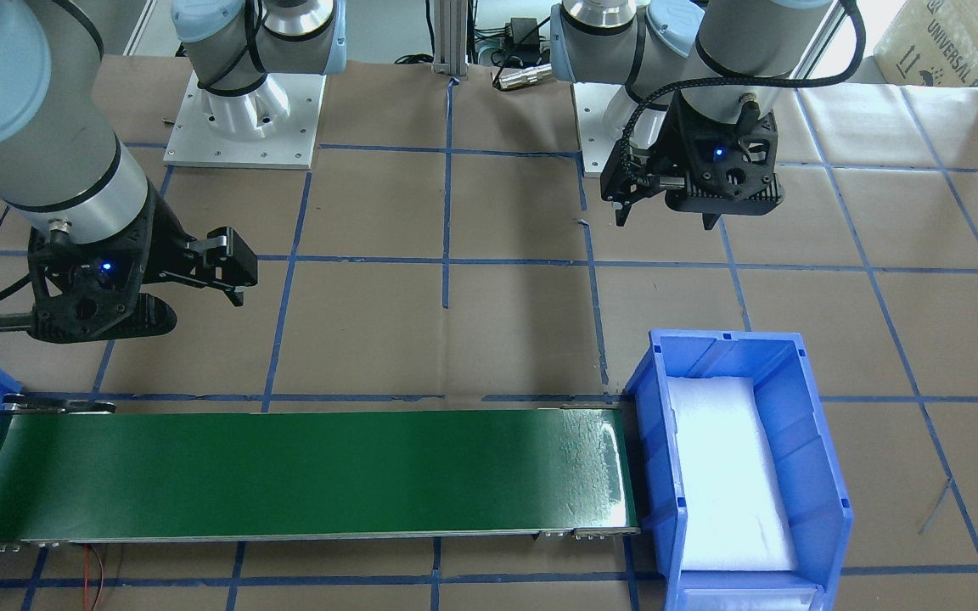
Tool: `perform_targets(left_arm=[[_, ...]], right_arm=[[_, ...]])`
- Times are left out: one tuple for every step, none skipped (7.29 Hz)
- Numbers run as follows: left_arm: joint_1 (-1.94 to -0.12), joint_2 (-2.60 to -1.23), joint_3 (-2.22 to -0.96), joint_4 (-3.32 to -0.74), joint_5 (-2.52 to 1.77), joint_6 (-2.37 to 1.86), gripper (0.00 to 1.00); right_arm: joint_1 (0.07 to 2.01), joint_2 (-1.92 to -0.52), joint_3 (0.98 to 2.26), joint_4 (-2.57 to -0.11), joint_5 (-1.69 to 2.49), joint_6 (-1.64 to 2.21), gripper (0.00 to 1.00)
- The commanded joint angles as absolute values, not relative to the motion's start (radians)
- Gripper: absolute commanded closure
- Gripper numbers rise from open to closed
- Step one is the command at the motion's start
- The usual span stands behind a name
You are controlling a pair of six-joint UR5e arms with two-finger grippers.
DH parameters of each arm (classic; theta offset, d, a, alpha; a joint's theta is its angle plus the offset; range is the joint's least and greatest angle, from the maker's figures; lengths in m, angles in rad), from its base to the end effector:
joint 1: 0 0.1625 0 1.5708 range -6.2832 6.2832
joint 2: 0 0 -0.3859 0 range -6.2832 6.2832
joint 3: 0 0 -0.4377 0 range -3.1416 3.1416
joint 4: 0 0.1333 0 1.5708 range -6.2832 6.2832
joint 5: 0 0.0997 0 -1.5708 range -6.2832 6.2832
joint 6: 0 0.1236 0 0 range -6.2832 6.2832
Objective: Transport two buttons from left to right
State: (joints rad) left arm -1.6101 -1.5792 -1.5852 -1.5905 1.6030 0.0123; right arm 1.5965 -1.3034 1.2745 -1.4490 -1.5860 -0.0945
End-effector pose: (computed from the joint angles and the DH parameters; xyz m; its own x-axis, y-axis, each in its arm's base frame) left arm -0.1503 -0.5297 0.4107 -0.9981 0.0529 -0.0316 0.0515 0.9977 0.0429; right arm 0.1475 -0.6237 0.4150 -0.9926 -0.1209 0.0063 -0.1198 0.9884 0.0938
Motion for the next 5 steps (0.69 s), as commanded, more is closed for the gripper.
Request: perform_targets(left_arm=[[-1.611,-1.578,-1.586,-1.591,1.603,0.012,0.00],[-1.611,-1.578,-1.585,-1.591,1.603,0.012,0.00],[-1.611,-1.578,-1.585,-1.591,1.603,0.012,0.00],[-1.611,-1.578,-1.585,-1.591,1.603,0.012,0.00],[-1.611,-1.578,-1.586,-1.591,1.603,0.012,0.00]], right_arm=[[1.626,-1.322,1.276,-1.448,-1.582,-0.048,0.00],[1.637,-1.322,1.278,-1.448,-1.580,-0.023,0.00],[1.638,-1.322,1.281,-1.448,-1.580,-0.023,0.00],[1.640,-1.322,1.285,-1.444,-1.580,-0.021,0.00],[1.653,-1.322,1.282,-1.450,-1.578,-0.003,0.00]])
